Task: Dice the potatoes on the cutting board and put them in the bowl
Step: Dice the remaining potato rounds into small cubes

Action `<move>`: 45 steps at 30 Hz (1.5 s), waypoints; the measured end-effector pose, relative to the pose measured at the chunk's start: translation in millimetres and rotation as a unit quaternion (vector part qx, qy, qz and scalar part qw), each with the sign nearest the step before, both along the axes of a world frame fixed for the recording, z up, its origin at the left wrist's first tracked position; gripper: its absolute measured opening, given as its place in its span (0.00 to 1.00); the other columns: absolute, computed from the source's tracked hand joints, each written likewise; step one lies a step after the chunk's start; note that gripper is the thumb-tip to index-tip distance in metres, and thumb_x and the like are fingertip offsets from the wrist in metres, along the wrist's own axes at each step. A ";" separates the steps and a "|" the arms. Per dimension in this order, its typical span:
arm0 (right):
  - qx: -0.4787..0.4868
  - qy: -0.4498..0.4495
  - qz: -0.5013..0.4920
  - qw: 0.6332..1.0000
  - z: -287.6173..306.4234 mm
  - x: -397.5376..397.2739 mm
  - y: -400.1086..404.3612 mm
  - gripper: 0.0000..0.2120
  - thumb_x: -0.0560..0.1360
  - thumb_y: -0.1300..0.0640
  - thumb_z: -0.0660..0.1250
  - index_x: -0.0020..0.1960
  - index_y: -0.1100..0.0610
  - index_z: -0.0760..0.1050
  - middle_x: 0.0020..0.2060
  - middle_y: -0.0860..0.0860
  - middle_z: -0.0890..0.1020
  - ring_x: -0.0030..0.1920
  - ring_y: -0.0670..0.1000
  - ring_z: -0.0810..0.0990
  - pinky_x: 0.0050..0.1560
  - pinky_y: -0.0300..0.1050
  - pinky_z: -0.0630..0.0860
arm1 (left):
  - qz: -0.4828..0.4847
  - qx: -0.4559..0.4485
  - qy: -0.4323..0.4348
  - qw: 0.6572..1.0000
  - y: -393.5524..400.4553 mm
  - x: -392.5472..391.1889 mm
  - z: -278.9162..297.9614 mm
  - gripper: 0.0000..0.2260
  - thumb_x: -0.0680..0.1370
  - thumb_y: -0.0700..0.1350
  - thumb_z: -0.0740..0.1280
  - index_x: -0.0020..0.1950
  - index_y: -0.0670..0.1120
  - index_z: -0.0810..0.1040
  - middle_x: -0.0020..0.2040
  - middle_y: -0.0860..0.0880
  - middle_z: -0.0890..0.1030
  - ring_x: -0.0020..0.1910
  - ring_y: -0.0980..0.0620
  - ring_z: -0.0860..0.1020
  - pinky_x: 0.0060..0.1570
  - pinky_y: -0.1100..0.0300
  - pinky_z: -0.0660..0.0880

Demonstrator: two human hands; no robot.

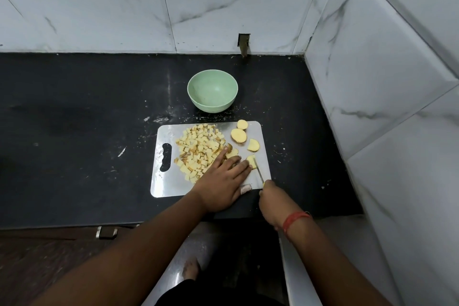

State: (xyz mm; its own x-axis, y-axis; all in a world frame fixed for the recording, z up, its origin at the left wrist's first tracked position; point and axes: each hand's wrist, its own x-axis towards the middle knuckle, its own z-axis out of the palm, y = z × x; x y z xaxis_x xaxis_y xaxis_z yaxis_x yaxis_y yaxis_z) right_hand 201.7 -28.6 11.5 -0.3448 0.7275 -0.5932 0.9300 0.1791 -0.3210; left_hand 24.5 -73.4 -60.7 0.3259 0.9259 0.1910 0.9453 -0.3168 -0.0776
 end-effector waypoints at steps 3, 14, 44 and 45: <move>0.008 -0.010 -0.007 1.000 -2.4 14.1 -18.5 0.04 0.81 0.62 0.56 0.55 0.60 0.64 0.52 0.61 0.81 0.52 0.58 0.81 0.39 0.41 0.67 | 0.000 0.006 0.003 1.000 -0.5 0.3 0.1 0.26 0.85 0.58 0.52 0.76 0.44 0.71 0.72 0.45 0.75 0.71 0.41 0.71 0.77 0.36 0.54; 0.050 0.012 -0.039 0.998 9.1 -5.7 -6.8 0.11 0.80 0.62 0.56 0.61 0.63 0.66 0.56 0.62 0.79 0.54 0.60 0.80 0.47 0.45 0.73 | -0.008 0.027 -0.013 1.000 -4.9 -0.2 -8.0 0.27 0.86 0.56 0.49 0.74 0.41 0.74 0.71 0.43 0.76 0.72 0.42 0.71 0.78 0.37 0.54; 0.045 0.027 -0.005 0.999 3.4 0.0 1.8 0.08 0.80 0.61 0.54 0.58 0.62 0.67 0.53 0.60 0.79 0.51 0.59 0.80 0.47 0.46 0.74 | 0.020 0.041 -0.037 0.998 -6.7 3.9 -4.6 0.22 0.86 0.54 0.55 0.73 0.43 0.75 0.71 0.46 0.76 0.71 0.42 0.71 0.78 0.41 0.55; 0.044 0.022 -0.002 0.999 4.2 -1.6 2.7 0.09 0.80 0.61 0.55 0.59 0.62 0.66 0.53 0.60 0.79 0.52 0.59 0.80 0.47 0.46 0.74 | 0.020 0.038 -0.039 0.998 -6.3 3.5 -4.7 0.22 0.86 0.54 0.55 0.73 0.43 0.75 0.71 0.46 0.76 0.71 0.42 0.71 0.78 0.41 0.55</move>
State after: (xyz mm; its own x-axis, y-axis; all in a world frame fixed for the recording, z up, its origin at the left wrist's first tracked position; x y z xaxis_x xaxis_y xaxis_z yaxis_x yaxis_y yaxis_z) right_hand 200.1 -25.9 15.7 -0.3654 0.7782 -0.5108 0.9163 0.2042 -0.3444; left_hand 28.0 -79.7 -65.4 0.2701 0.9197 0.2851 0.9613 -0.2741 -0.0266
